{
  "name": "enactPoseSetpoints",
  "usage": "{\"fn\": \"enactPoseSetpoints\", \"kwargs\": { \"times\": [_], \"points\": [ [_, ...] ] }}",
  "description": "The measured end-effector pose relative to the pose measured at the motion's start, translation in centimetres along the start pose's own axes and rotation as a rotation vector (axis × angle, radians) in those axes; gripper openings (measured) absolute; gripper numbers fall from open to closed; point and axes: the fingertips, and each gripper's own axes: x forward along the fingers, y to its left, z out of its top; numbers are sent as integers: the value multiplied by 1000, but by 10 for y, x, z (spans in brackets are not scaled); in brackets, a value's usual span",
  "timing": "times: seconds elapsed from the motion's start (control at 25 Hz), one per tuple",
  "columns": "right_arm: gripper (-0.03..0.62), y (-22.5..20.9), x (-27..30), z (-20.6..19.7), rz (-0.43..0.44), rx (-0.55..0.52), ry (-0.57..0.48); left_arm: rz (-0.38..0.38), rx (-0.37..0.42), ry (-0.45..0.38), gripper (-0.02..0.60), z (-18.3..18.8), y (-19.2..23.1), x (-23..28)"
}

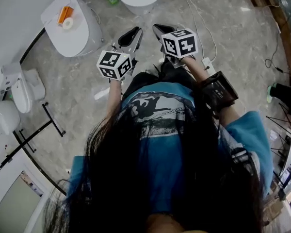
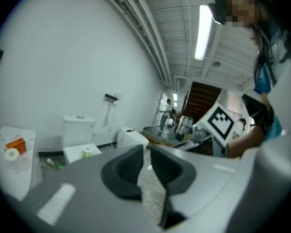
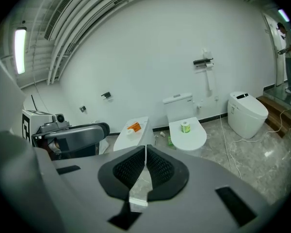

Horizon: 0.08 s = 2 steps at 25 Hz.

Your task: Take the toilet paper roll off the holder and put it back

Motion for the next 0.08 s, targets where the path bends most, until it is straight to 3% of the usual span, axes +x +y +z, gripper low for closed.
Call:
{"fn": "enactPoseSetpoints", "kwargs": {
  "times": [0.08],
  "points": [
    [26, -6, 3, 6, 1, 4, 7, 3, -7, -3, 44, 6, 4, 7]
  ]
}}
